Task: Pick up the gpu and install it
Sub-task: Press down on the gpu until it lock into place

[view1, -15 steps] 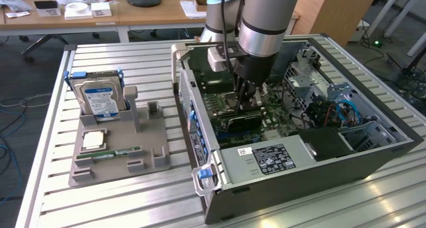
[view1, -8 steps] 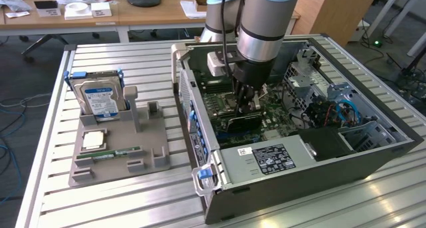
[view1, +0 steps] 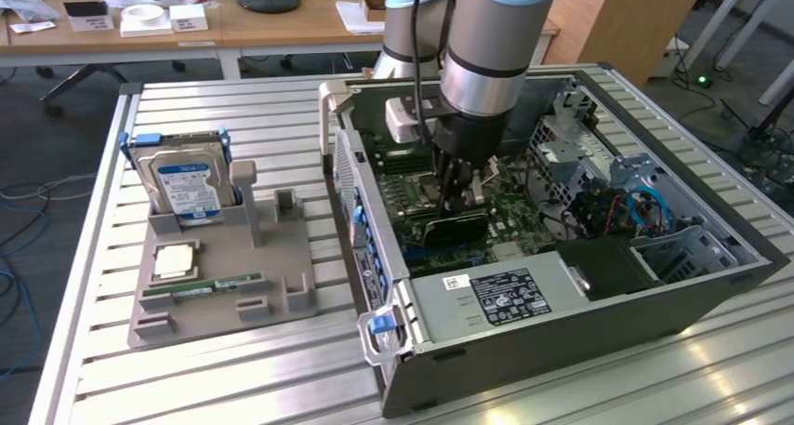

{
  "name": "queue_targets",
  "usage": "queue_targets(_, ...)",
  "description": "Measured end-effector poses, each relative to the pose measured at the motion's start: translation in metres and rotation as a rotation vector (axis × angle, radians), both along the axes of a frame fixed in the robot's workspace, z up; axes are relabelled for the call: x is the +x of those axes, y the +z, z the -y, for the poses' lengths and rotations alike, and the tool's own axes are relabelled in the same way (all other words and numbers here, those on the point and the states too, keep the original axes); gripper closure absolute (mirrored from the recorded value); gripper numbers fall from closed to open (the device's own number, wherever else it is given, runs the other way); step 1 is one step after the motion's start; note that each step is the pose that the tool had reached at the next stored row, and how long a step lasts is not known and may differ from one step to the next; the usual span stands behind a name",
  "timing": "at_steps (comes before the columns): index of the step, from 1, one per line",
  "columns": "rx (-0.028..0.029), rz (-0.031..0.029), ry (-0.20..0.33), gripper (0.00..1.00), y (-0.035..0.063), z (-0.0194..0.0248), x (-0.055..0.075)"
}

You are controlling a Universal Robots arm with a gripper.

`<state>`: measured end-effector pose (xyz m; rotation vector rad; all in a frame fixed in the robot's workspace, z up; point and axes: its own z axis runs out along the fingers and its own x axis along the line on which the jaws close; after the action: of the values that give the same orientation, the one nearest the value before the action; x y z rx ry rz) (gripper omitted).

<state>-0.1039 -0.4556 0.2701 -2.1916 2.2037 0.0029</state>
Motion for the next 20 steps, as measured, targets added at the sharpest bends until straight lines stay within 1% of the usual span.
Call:
queue_targets(2, 0.0001, 0.0001, 0.0, 0.89, -0.0009, -0.0007, 0.0)
queue_targets(15, 0.0004, 0.0, 0.0, 0.89, -0.0022, -0.0012, 0.0026)
queue_targets(20, 0.0035, 0.0, 0.0, 0.89, -0.0035, -0.0018, 0.0026)
